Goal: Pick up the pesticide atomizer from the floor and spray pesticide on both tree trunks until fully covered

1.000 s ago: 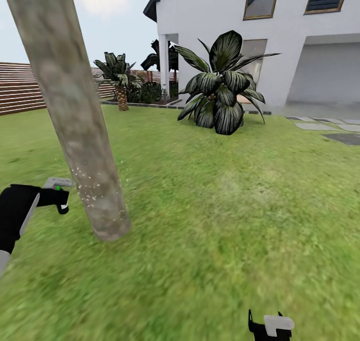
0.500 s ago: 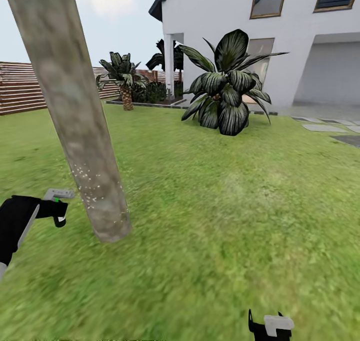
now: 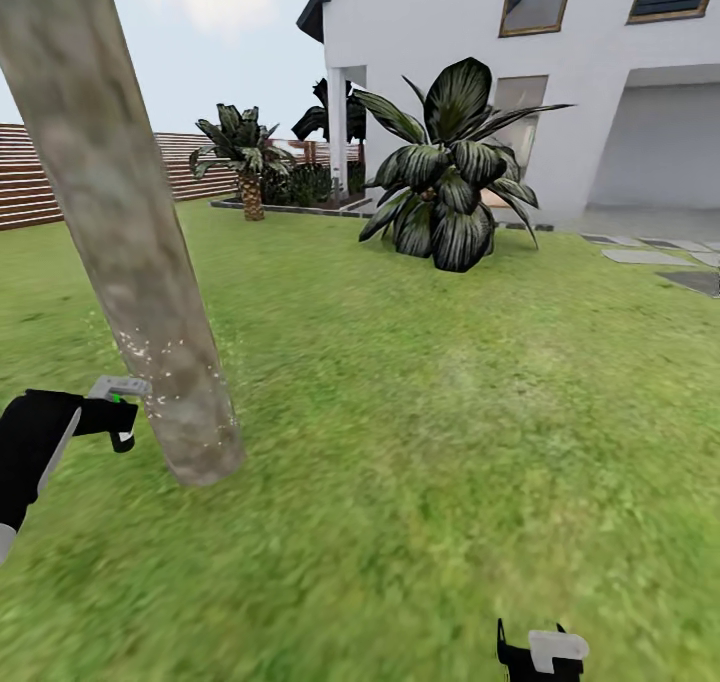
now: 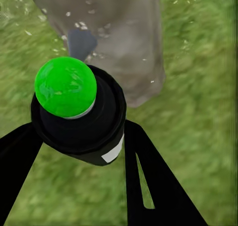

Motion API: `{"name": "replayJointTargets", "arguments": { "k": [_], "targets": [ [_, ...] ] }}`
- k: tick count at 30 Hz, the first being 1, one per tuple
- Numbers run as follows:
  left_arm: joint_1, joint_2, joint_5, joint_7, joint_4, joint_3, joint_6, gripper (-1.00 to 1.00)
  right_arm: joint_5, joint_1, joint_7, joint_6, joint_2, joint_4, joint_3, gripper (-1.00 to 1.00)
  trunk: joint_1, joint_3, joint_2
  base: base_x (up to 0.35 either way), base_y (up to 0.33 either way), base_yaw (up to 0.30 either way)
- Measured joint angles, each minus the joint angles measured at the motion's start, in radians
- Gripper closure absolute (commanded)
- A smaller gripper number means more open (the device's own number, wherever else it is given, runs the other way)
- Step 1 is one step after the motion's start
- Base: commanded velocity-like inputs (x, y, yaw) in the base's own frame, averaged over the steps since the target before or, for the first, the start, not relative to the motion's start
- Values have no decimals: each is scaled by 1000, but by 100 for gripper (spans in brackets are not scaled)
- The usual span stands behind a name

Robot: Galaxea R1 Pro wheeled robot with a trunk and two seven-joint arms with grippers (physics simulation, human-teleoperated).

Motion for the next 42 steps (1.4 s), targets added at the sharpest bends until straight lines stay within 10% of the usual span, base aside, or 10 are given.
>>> {"name": "replayJointTargets", "arguments": {
  "k": [42],
  "targets": [
    [1,12,-11,31,92,14,-5,100,0,0,0,0,1,0,0,-100,0,0,0,64,-230,79]
  ]
}}
